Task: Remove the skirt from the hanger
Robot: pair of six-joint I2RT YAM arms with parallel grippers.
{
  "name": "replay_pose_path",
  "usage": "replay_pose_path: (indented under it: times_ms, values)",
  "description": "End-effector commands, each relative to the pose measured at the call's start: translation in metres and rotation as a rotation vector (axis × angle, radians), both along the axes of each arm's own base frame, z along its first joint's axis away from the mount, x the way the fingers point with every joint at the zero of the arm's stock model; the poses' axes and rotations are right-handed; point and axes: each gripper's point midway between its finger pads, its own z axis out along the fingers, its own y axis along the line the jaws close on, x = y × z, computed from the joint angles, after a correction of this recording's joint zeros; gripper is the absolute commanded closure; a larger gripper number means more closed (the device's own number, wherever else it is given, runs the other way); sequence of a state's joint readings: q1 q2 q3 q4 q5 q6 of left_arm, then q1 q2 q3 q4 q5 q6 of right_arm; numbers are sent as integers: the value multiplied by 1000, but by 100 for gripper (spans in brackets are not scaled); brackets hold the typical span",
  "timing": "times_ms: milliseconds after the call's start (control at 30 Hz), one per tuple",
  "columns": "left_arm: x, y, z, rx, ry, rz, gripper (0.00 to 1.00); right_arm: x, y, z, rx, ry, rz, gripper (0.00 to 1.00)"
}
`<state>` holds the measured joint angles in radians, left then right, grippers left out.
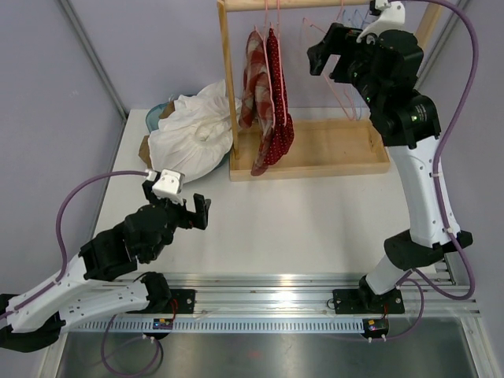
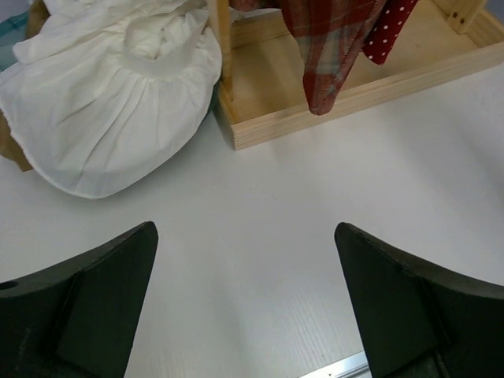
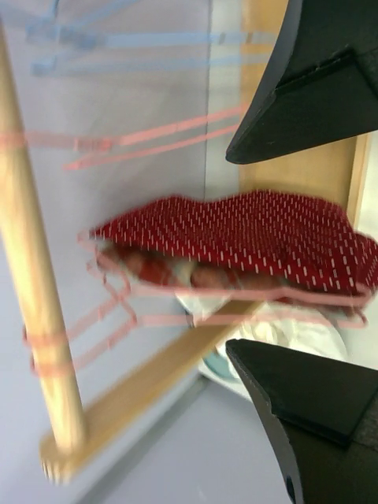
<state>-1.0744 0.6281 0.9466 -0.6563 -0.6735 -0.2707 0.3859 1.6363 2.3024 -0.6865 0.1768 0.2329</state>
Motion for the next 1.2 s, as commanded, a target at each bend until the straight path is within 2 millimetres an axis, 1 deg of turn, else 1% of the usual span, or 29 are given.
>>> replay_pose_path:
  times_ms: [0,33,67,100,167,200,233,267,300,400,433,533,633,767,800,833,867,900,967,1133,1167]
  values:
    - [8,31,-5,46,-39,148,1,-9,67,-15,-52,35,219,1]
    - [9,33,-7,51,-43,161,1,-9,77,-18,-65,43,236,0]
    - [10,34,-10,57,-44,171,1,-13,86,-12,-69,26,247,1]
    - [10,34,-14,63,-39,170,1,-3,95,-28,-85,65,253,1]
    - [10,30,-17,55,-38,159,1,6,102,-36,-80,82,254,4]
    - [10,28,-18,56,-37,149,1,14,105,-42,-83,85,249,5]
    - [10,26,-20,58,-35,142,1,19,105,-45,-87,85,231,8]
    - [10,26,-20,59,-36,140,1,23,105,-46,-90,82,222,9]
    - [11,26,-20,57,-36,145,1,29,107,-51,-94,89,212,10]
    - [11,25,-19,48,-38,137,1,39,108,-53,-96,83,189,14]
    - [11,24,-20,46,-36,132,1,41,108,-55,-98,82,184,15]
    - [11,24,-20,44,-35,127,1,46,110,-57,-95,81,176,23]
    - [12,23,-21,41,-33,119,1,49,112,-58,-88,80,173,23]
    - [14,20,-22,46,-29,114,1,44,108,-51,-74,64,172,16]
    - [14,21,-22,46,-28,115,1,38,105,-40,-62,41,173,14]
    - [15,20,-22,50,-26,114,1,36,104,-36,-53,33,173,14]
    - [15,20,-23,52,-24,115,1,35,104,-37,-48,26,173,13]
    - [15,21,-23,50,-24,117,1,28,98,-25,-36,2,168,13]
    - [15,21,-23,49,-22,114,1,24,90,-19,-32,-21,143,13]
    - [15,19,-23,46,-19,106,1,28,68,-12,-57,-42,26,16]
    - [15,20,-23,44,-20,107,1,29,66,-12,-61,-43,17,16]
